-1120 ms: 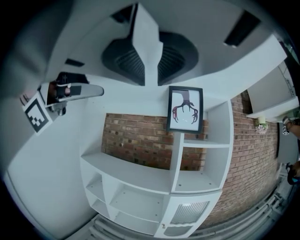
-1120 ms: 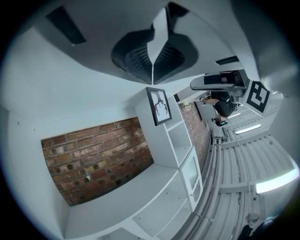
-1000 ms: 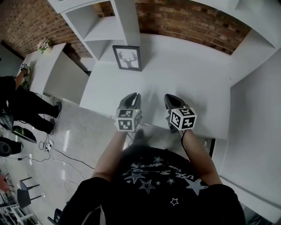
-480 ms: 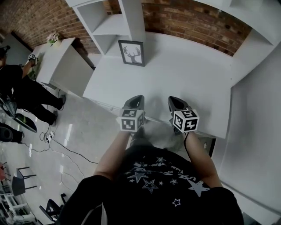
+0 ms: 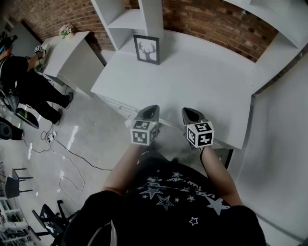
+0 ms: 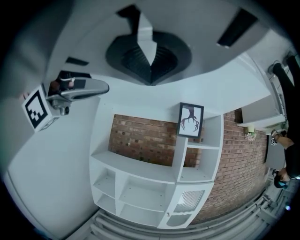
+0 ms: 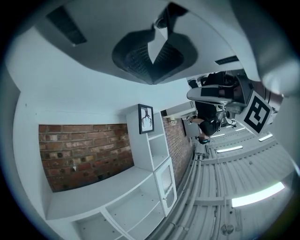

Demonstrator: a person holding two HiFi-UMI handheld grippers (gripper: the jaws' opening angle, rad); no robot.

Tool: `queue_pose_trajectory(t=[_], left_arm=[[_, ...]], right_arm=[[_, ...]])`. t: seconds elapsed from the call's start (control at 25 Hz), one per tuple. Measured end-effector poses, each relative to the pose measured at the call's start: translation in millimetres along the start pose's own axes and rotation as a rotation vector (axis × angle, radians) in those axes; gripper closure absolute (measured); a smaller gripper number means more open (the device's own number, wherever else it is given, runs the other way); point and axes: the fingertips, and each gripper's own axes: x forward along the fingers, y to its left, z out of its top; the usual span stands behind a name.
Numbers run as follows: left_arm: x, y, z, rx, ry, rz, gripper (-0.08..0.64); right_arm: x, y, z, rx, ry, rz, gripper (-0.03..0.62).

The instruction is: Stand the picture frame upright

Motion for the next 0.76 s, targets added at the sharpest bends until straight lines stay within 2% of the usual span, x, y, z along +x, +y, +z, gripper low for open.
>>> queue_pose_trajectory(t=[0.24,0.76], left_arm=[[-15,-1,-11,-0.015,0.005,0.052,0.540],[-22,-9,-11,-0.013,-0.012,0.064,0.541]], right_arm=[[-10,7,-3,-0.019,0.006,0.036,0.578],[-17,9,-14,0.016,0.024,0.050,0.578]])
